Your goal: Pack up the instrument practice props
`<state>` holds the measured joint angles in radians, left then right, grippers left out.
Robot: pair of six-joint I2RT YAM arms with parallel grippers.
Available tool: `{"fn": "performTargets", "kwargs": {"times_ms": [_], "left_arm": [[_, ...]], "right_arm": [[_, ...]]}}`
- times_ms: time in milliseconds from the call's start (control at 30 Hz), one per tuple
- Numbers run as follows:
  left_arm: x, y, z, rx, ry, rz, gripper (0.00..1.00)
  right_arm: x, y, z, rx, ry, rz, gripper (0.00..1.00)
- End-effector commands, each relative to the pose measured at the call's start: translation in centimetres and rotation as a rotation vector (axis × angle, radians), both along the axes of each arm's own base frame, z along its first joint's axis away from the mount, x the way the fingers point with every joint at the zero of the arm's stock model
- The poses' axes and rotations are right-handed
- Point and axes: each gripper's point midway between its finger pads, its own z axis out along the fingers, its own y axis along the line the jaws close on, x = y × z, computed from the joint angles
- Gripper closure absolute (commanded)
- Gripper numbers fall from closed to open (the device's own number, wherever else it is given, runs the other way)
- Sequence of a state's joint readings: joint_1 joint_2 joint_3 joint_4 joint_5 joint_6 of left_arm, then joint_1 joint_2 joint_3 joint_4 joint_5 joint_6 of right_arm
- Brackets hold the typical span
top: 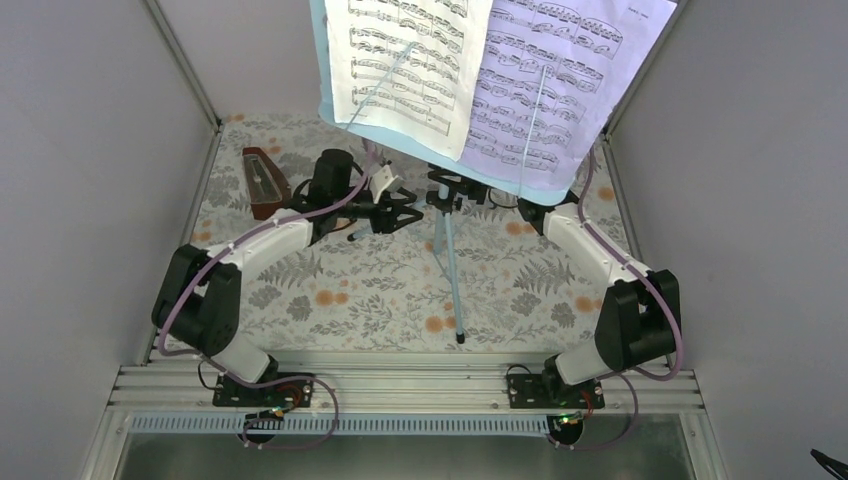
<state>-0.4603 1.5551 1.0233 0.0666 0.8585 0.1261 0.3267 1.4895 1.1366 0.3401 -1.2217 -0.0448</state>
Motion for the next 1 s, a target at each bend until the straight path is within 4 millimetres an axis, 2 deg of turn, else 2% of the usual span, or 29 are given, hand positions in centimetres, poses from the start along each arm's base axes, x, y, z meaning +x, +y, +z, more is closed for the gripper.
{"fn": "performTargets", "kwargs": {"times_ms": [0, 167, 333, 400, 533, 667, 733, 833, 967], "left_arm": [[-0.3, -1.4, 0.2, -0.007, -0.035, -0.097, 0.46], [-0.3, -1.7, -0.3, -0.009, -0.028, -0.112, 0.48], [0.4, -1.9, -0.9, 0.017, -0.014, -0.094, 0.71], [0.8, -1.8, -1.4, 0.042, -0.011, -0.069, 0.73], [1.4, -1.3, -2.2, 0.083, -0.028, -0.001, 0.84], [1.6, -0.6, -2.4, 0.120, -0.066, 0.073, 0.93], [1.6, -0.1, -2.4, 0.136, -0.088, 0.119, 0.97], [2.0, 1.1, -2.0, 0.129, -0.122, 0.211, 0.98], [2.1, 2.7, -1.4, 0.101, -0.137, 0.326, 0.98]], "right_arm": [[-1.7, -0.1, 0.8, 0.009, -0.126, 0.089, 0.96], [-1.4, -0.2, 0.5, 0.005, -0.118, 0.088, 0.96], [-0.7, -0.2, 0.0, -0.008, -0.097, 0.084, 0.96], [-0.3, -0.1, -0.1, -0.017, -0.086, 0.082, 0.96], [0.4, -0.3, -0.1, -0.022, -0.083, 0.047, 0.95], [0.9, -0.8, 0.1, -0.022, -0.086, -0.021, 0.74], [1.3, -1.2, 0.1, -0.019, -0.084, -0.077, 0.58], [1.9, -2.7, -0.1, 0.005, -0.082, -0.188, 0.31], [3.0, -5.0, -1.3, 0.033, -0.029, -0.342, 0.16]]}}
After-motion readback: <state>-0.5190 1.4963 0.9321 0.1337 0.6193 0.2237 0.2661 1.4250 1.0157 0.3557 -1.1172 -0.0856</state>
